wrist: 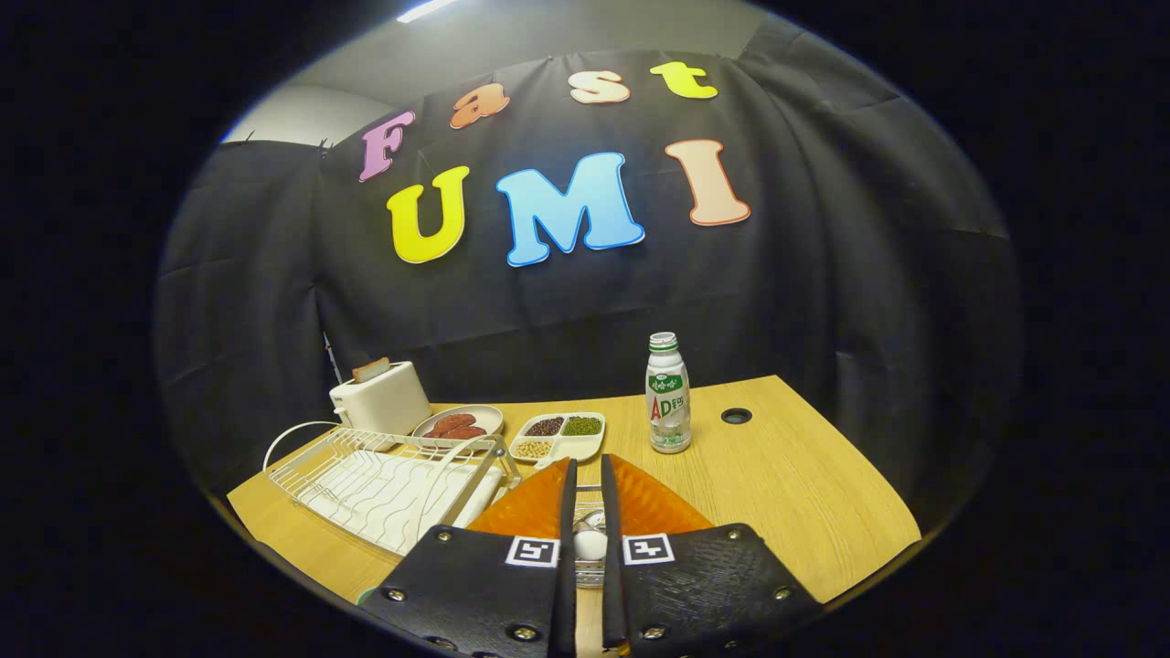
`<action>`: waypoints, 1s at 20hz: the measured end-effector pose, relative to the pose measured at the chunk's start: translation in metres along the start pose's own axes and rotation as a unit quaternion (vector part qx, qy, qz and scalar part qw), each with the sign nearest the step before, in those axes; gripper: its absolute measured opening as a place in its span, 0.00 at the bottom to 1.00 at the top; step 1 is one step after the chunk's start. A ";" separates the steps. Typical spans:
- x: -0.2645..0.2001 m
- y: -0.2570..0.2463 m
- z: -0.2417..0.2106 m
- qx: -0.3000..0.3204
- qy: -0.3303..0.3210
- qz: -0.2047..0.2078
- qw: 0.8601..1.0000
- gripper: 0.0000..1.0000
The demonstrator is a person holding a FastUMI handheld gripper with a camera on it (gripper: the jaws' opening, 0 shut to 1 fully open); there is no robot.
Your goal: Take the plate from the dish rack, then take the spoon from the basket and place it into the plate.
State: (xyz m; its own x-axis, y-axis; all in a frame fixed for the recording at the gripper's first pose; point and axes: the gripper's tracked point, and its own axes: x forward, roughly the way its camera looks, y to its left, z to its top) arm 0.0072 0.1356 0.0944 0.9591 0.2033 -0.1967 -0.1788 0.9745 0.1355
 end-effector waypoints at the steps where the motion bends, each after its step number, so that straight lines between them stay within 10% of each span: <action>1: -0.007 0.004 0.009 0.000 0.001 0.001 1.000 0.11; 20: -0.115 0.046 0.061 -0.037 0.008 0.001 0.999 0.11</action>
State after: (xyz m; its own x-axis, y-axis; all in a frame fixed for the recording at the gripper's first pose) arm -0.0978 0.1512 0.1825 0.9552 0.2071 -0.2114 -0.1977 0.9781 0.0645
